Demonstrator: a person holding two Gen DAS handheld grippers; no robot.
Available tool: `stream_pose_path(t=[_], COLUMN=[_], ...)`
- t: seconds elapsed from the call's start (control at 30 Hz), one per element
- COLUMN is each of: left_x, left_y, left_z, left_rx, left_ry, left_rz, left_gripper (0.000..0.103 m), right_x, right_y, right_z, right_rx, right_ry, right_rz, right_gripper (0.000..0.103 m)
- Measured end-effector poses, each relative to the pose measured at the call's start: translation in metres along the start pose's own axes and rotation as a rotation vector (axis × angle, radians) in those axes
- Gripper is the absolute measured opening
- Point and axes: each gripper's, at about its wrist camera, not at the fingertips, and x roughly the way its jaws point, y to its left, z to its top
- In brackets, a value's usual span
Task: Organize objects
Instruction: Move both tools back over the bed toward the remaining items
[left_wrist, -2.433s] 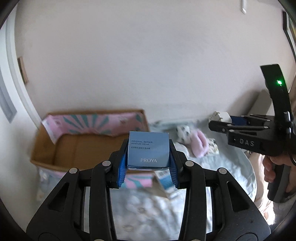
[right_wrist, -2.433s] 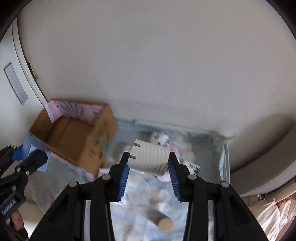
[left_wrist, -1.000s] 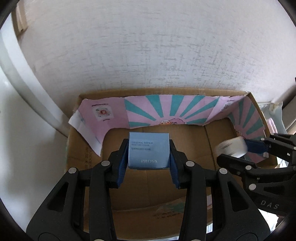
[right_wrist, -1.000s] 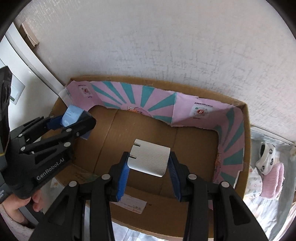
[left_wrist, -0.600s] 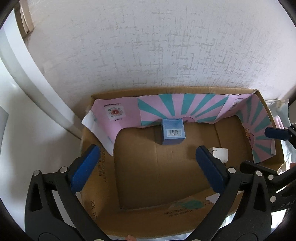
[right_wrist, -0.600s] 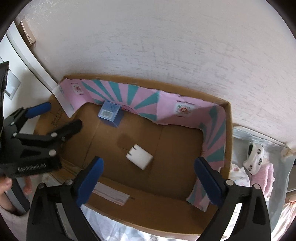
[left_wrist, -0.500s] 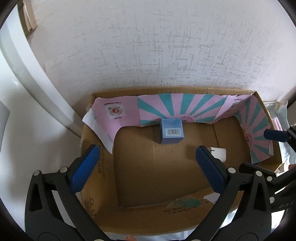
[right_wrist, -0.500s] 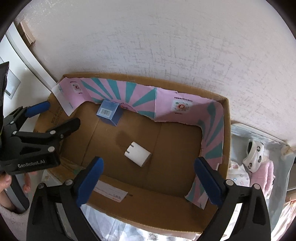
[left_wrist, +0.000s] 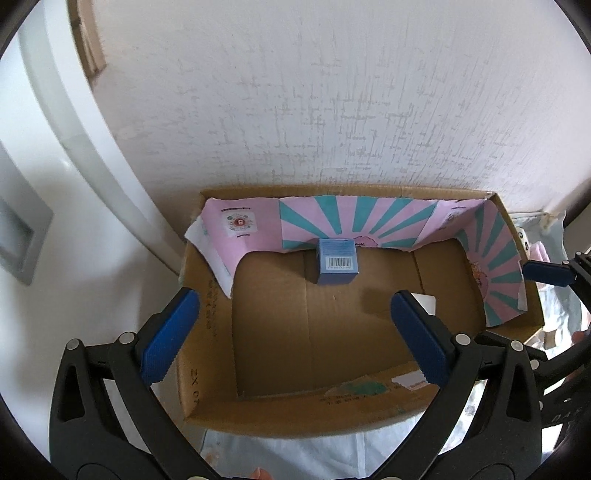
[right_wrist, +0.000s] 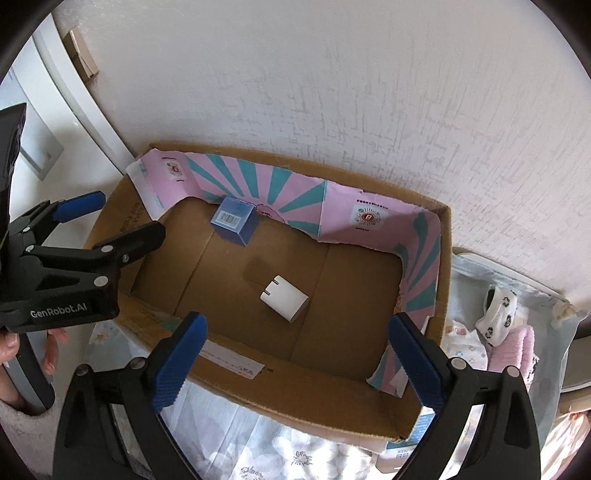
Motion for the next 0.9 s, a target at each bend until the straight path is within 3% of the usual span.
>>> stream_pose_path(t=[0.43,0.6,0.9], left_x=[-0.052,-0.072,-0.100], left_y=[-0.028,-0.061,-0.155], left_z=[0.024,0.039,0.067], left_rx=[0.008,0.045,0.124], left_ry=[-0.065,-0.105,-0.164], left_rz=[-0.015,-0.025,-0.133], left_gripper=[0.103,0.103,0.103], right_x=[-0.056,-0.088,-0.157], right_y=[-0.027,-0.055,-0.136], right_z=[-0.005,-0.014,-0.040], right_rx=[-0.006,-0.024,0.029], right_ry=[-0.059,-0.087,-0.203], right_rz=[-0.002,-0.041,-0.072], right_gripper=[0.098,0.098,0.098])
